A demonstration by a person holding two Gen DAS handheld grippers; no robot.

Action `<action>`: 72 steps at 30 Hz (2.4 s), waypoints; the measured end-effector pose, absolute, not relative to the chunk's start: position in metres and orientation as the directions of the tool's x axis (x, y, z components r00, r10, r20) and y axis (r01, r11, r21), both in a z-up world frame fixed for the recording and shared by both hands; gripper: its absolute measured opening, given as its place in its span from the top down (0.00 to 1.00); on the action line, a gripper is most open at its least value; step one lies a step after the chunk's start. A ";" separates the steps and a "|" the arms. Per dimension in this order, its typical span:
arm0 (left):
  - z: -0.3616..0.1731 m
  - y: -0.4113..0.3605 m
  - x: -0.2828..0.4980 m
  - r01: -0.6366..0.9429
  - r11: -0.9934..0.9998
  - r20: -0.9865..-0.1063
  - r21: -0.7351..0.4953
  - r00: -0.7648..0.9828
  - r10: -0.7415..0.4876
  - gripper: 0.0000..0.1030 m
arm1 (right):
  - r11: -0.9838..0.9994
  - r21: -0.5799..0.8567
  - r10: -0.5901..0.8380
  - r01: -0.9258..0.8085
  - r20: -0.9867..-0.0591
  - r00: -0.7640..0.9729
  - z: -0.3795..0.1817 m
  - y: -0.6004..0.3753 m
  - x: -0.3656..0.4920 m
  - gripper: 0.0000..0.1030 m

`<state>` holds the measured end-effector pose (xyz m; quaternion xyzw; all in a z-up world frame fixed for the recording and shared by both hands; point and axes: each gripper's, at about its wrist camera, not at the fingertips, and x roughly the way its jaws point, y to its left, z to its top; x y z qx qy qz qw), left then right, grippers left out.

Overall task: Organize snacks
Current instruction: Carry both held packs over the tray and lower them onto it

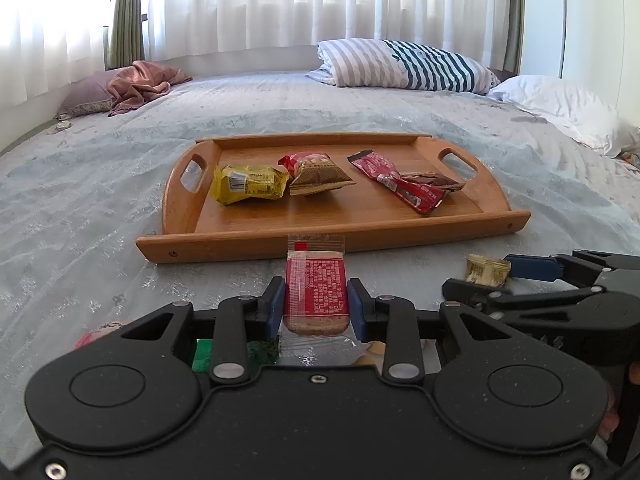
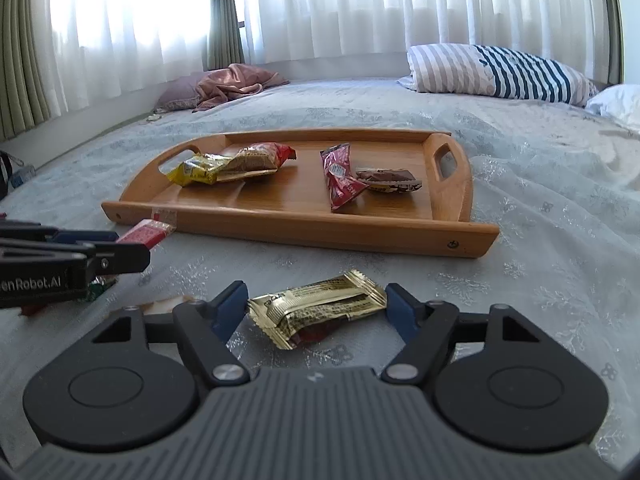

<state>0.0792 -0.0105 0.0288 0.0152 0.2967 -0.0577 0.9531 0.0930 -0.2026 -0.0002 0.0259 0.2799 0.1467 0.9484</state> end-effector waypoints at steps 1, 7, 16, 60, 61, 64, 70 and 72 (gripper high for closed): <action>0.029 -0.010 0.079 0.117 0.993 -0.566 -0.005 0.818 -0.099 0.69 | 0.956 0.145 0.293 -0.255 -0.521 0.802 0.001 -0.205 0.093 0.28; 0.034 -0.003 0.083 0.105 0.994 -0.559 -0.008 0.824 -0.091 0.69 | 0.957 0.172 0.291 -0.236 -0.510 0.809 0.007 -0.211 0.089 0.28; 0.045 0.004 0.099 0.092 0.996 -0.546 -0.017 0.834 -0.086 0.69 | 0.958 0.073 0.276 -0.276 -0.485 0.830 0.020 -0.197 0.089 0.28; 0.022 0.047 0.340 -0.037 0.997 -0.599 -0.068 0.801 -0.011 0.69 | 0.990 0.074 0.143 -0.123 -0.551 0.822 0.021 -0.197 0.301 0.28; 0.021 0.046 0.340 -0.037 0.997 -0.600 -0.065 0.800 -0.010 0.69 | 0.990 0.075 0.143 -0.121 -0.551 0.822 0.020 -0.197 0.301 0.28; 0.016 0.043 0.342 -0.035 0.998 -0.604 -0.047 0.797 -0.001 0.69 | 0.989 0.075 0.145 -0.124 -0.558 0.817 0.019 -0.198 0.303 0.28; 0.010 0.042 0.343 -0.035 0.998 -0.608 -0.042 0.794 0.002 0.69 | 0.988 0.091 0.152 -0.123 -0.563 0.813 0.017 -0.198 0.304 0.28; 0.009 0.042 0.344 -0.034 0.999 -0.610 -0.042 0.792 0.001 0.69 | 0.988 0.097 0.156 -0.122 -0.566 0.810 0.016 -0.199 0.305 0.28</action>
